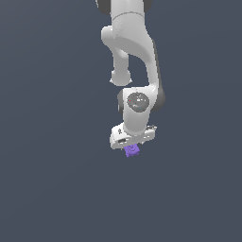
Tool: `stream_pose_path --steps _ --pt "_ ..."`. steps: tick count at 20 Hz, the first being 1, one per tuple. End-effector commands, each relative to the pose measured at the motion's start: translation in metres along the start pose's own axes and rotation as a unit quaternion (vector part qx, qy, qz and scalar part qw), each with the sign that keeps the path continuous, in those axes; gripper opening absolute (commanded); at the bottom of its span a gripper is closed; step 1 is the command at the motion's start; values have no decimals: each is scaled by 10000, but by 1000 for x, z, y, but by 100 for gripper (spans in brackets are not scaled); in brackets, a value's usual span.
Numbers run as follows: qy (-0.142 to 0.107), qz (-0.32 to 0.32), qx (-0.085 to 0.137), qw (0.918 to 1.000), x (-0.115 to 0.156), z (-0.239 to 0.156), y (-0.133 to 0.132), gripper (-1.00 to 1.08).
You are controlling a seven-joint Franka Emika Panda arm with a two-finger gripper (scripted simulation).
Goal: Pick up the object and move it to a goal position.
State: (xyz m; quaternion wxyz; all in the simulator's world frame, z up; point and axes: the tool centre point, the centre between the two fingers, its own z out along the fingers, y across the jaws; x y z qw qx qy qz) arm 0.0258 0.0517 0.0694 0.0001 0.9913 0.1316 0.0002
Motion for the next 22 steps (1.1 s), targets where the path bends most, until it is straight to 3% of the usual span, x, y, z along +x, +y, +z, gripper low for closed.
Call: stream_pose_path --steps 1,8,9,22 --pt "-5 -4 1 10000 -1 14 0 100" --pt "-2 -11 1 10000 1 29 0 100" --pt "-2 -11 1 10000 1 29 0 -100" --pt "1 -11 0 10000 1 25 1 -100"
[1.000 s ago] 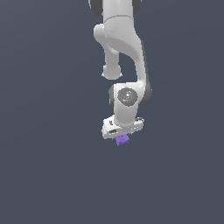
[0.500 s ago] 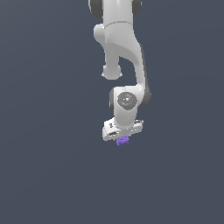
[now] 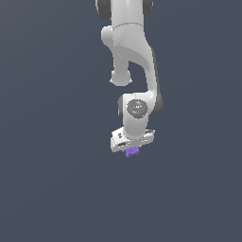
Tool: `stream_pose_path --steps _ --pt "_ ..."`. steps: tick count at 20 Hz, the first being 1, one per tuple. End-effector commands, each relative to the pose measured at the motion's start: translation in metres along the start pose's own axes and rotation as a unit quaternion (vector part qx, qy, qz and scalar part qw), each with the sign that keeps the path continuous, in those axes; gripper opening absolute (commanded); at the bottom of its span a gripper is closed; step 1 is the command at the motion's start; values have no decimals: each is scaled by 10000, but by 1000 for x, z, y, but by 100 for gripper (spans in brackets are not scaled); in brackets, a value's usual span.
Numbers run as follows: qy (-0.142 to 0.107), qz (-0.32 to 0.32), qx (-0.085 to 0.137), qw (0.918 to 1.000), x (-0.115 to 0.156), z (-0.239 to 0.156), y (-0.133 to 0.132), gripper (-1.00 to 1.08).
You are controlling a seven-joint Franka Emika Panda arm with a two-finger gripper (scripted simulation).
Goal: Pick up the object and move it to a goal position.
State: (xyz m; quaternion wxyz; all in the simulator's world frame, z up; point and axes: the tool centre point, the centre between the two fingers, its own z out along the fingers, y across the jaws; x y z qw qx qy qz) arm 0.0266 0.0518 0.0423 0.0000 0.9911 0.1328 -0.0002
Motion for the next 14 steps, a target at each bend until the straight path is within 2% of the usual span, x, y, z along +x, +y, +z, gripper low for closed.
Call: stream_pose_path --steps 1,7,14 --pt "4 1 -1 10000 1 -4 2 -100" --pt "4 1 -1 10000 3 -33 12 -100" --pt "5 -1 1 10000 9 -91 33 -100"
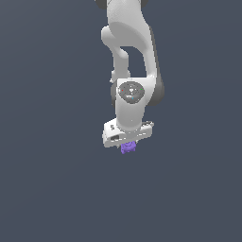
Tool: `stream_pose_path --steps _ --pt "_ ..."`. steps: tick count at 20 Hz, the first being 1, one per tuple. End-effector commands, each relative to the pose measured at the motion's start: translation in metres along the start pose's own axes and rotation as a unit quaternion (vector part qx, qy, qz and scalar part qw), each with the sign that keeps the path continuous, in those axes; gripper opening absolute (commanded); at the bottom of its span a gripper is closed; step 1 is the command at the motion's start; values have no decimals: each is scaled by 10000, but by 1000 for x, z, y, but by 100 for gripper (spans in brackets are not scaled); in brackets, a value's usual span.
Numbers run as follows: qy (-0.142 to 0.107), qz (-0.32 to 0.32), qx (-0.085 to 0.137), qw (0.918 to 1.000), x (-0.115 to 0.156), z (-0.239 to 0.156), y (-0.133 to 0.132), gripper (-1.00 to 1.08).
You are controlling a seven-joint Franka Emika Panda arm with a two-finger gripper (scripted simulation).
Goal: Pick up the object and move it to a goal position.
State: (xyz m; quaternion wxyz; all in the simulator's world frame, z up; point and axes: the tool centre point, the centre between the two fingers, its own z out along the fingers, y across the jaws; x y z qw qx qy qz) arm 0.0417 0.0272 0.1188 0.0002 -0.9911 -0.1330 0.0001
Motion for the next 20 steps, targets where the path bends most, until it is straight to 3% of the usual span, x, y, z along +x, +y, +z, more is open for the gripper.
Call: stream_pose_path --steps 1,20 --pt "4 0 0 10000 3 -25 9 -100" --pt "4 -1 3 10000 25 -209 76 -100"
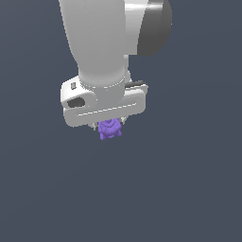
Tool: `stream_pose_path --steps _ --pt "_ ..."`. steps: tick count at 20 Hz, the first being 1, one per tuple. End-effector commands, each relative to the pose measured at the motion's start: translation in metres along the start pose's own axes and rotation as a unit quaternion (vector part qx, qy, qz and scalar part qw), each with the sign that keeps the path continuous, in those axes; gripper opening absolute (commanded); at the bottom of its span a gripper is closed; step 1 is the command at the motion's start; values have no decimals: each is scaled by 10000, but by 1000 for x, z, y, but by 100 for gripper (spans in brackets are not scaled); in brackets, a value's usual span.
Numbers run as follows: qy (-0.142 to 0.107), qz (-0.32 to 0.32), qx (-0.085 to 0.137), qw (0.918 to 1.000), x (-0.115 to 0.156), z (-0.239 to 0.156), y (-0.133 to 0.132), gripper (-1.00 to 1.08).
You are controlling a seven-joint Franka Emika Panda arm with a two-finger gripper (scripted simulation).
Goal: Pick up the object and move it to a goal position.
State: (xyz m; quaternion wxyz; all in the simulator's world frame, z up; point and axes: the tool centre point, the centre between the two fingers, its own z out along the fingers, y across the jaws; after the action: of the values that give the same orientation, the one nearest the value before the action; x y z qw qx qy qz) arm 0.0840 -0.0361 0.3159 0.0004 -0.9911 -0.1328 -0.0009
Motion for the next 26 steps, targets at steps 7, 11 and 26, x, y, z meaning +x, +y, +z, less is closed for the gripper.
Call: stream_pose_path --steps 7,11,26 --pt "-8 -2 0 10000 8 -53 20 -100" --pt "-8 -2 0 10000 11 -72 27 -100" --pt "-9 1 -2 10000 19 -111 42 -100"
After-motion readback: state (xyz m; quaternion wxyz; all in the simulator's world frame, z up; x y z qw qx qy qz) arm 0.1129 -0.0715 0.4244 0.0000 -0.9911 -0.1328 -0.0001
